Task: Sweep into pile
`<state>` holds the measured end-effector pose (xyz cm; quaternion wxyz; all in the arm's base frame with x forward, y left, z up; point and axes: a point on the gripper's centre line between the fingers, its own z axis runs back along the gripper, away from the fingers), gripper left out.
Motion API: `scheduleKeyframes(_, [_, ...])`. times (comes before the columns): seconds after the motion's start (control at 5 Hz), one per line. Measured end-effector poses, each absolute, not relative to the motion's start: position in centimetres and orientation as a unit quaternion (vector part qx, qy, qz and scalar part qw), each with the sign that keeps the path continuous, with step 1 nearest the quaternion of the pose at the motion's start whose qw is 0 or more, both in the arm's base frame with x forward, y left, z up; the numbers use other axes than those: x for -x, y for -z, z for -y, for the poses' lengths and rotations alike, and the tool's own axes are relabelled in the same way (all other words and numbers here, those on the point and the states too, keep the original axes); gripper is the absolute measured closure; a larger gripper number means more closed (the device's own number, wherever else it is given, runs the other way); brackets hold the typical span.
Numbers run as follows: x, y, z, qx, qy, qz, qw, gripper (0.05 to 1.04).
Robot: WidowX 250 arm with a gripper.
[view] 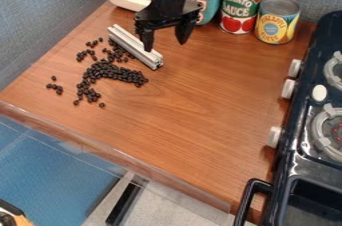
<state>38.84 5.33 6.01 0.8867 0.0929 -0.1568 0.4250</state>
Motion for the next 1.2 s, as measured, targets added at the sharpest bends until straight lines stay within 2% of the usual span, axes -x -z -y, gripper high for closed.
scheduleKeyframes(0.6, [-40.8, -4.4, -7.7, -0.104, -0.44, 0.144, 0.88, 0.083])
scheduleKeyframes(1.2, [-40.8, -3.8, -9.3, -0.118, -0.446, 0.14, 0.876, 0.083])
